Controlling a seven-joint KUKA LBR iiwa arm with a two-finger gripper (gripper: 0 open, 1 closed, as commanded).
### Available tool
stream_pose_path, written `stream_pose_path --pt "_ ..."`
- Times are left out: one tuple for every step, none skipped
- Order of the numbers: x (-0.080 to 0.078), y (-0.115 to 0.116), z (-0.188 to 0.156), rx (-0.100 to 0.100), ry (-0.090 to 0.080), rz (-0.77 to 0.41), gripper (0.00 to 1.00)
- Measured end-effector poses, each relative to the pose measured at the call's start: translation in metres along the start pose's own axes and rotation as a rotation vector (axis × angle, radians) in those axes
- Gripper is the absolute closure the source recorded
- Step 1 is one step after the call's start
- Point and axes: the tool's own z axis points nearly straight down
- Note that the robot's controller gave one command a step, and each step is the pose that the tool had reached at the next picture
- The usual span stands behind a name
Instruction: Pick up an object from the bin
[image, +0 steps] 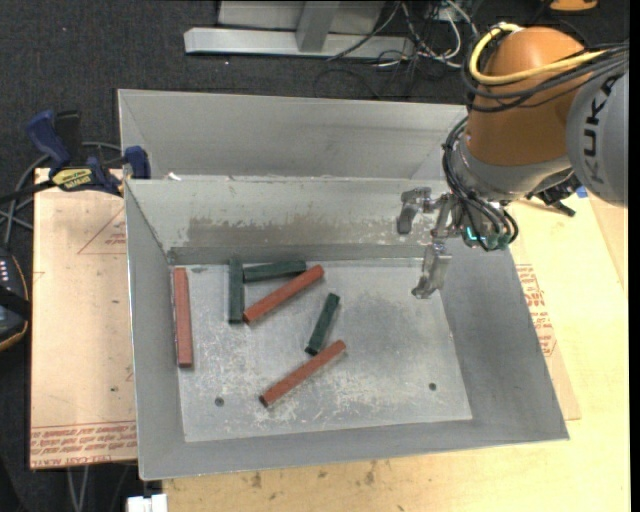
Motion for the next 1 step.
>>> stream_pose_path --pt "0.0457 0.0350 0.1338 -0.001 0.002 -0.104 0.00"
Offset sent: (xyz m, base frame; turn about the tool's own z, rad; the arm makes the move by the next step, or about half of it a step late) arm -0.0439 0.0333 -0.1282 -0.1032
